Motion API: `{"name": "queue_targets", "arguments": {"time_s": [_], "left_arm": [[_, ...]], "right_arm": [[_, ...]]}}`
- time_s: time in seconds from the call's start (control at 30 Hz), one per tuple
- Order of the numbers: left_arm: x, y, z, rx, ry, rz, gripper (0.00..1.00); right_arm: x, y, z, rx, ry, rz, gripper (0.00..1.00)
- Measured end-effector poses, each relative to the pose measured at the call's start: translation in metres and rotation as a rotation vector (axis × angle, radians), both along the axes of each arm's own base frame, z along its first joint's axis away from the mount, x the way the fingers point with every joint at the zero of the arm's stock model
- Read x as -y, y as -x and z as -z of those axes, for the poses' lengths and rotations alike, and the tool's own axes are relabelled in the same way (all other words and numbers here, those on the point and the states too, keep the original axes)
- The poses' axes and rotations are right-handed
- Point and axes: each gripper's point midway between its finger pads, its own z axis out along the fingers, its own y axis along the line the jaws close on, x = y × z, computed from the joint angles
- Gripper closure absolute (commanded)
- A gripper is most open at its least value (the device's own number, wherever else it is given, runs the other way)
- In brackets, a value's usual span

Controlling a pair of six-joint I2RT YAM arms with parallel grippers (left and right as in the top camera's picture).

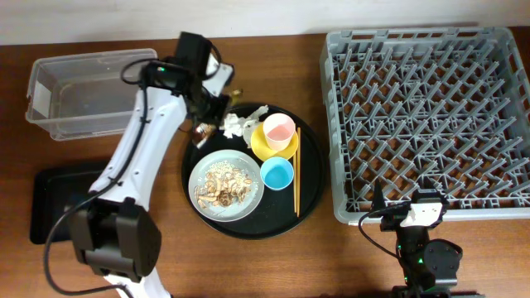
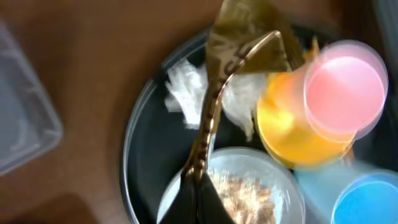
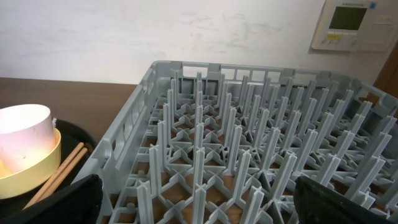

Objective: Sort waste into correct bins and load items into the dishwasher rack
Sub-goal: 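Carry the gold wrapper left and drop it into the clear bin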

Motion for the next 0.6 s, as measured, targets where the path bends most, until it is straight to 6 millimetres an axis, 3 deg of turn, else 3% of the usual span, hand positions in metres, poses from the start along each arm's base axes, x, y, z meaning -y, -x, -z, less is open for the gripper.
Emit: {"name": "queue_targets", "arguments": {"time_s": [0.07,0.17,0.2,0.27,0.33,0.37,0.47,0.6], "left_arm": [[-0.017,-0.025,-0.019,0.090,0.060,-0.135,0.99],[-0.087,-0.066,-0.060,0.235,0.212,-0.492,0.99],[-0.106,-0.071,-0.066,0.260,0.244,-0.572,0.99],[-0.162,-0.081,-0.079,0.307,0.342,-0.818,0.99],[-0.198,-0.081,-0.084,0.323,0.423,-1.002,0.99],[-0.209,-0.081,-0.085,0.326,0.461,-1.072,0.99],[-0.232,-0.080,-0.082,0.310,0.553,-1.241,0.85],[-0.252,-0.088,-0.054,0.256,0.644,-1.424,0.77]], "right_arm": [[0.000,0.000,0.000,0.000,0.000,0.000,0.02],[0.000,0.000,0.000,0.000,0.000,0.000,0.01],[0.000,0.000,0.000,0.000,0.000,0.000,0.02],[0.000,0.000,0.000,0.000,0.000,0.000,0.02],[0.000,0.000,0.000,0.000,0.000,0.000,0.02],[0.000,0.000,0.000,0.000,0.000,0.000,0.02],[0.000,0.000,0.000,0.000,0.000,0.000,0.02],[0.000,0.000,0.000,0.000,0.000,0.000,0.02]]}}
